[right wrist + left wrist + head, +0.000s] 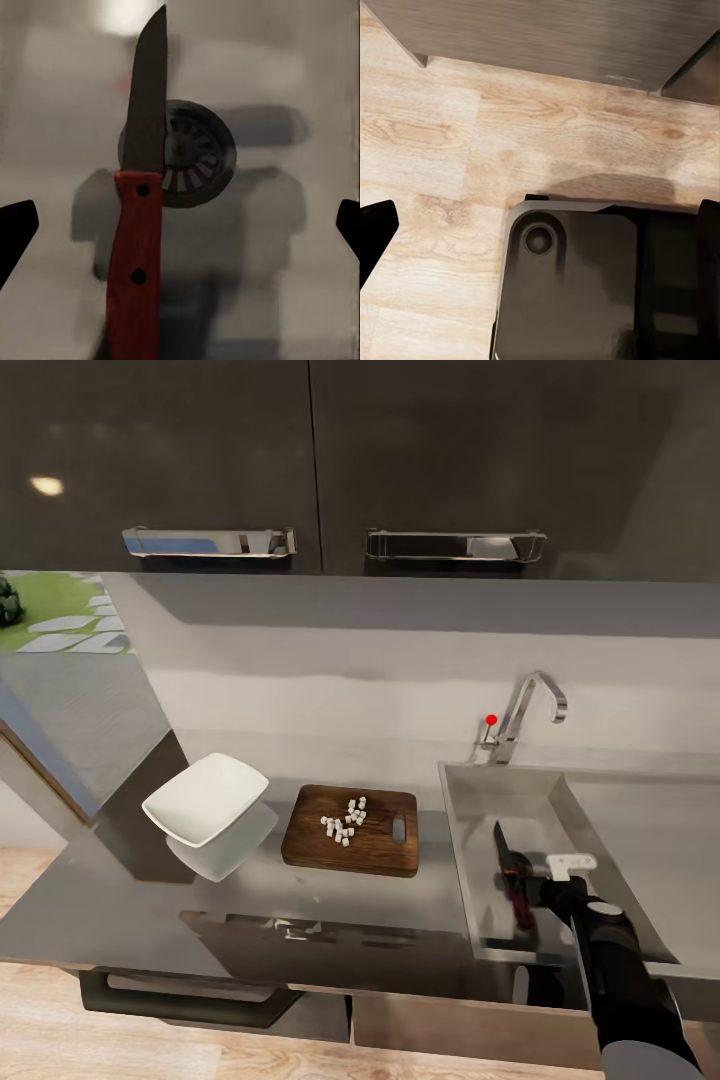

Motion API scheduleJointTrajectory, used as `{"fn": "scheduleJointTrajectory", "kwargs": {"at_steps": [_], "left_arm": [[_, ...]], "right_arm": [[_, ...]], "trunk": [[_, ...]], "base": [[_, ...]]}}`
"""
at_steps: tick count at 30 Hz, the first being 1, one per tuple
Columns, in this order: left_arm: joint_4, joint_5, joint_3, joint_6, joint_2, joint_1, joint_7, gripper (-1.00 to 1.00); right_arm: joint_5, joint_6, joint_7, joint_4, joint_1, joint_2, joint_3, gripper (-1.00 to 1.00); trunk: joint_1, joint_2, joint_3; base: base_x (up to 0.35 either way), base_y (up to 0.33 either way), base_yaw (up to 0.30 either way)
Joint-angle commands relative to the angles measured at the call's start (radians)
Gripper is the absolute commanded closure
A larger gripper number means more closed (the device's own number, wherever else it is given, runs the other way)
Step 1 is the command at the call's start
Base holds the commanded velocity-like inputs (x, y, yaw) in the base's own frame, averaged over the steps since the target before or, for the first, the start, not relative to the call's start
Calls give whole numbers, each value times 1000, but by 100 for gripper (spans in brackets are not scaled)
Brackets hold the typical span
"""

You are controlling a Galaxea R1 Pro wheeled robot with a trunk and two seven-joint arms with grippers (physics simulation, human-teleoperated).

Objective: In the kitchen, take the Vidalia onion out of the sink, dice it on the chopping board with the paring knife, put the diced onion into the bowl on the countertop, then place both the paring knife and the chopping board into the sink.

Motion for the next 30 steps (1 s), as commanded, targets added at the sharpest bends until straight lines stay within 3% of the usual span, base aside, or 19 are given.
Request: {"fn": "scheduleJointTrajectory", "kwargs": {"at_steps": [1,4,7,9,12,15,30], "left_arm": [[-1,-1,1,-1,-1,0,2,-100],[-1,-1,1,-1,-1,0,2,-100],[0,-1,1,-1,-1,0,2,-100],[0,-1,1,-1,-1,0,2,-100],[0,-1,1,-1,-1,0,2,-100],[-1,-1,1,-1,-1,0,3,-100],[-1,-1,1,-1,-1,0,1,-100]], "right_arm": [[11,3,10,-9,-1,-1,-2,-100],[10,16,12,-186,-1,4,-1,-100],[10,53,31,-283,-1,12,0,-100],[10,112,84,-332,-1,15,-1,-100],[10,162,161,-359,-1,17,-1,-100],[12,182,196,-369,-1,19,0,-100],[12,189,209,-373,-1,20,-2,-100]], "trunk": [[1,-2,-2],[1,-2,-2],[1,-2,-2],[1,-2,-2],[1,-2,-2],[1,-2,-2],[1,-2,-2]], "base": [[0,0,0],[0,0,0],[0,0,0],[0,0,0],[0,0,0],[0,47,0],[0,280,0]]}}
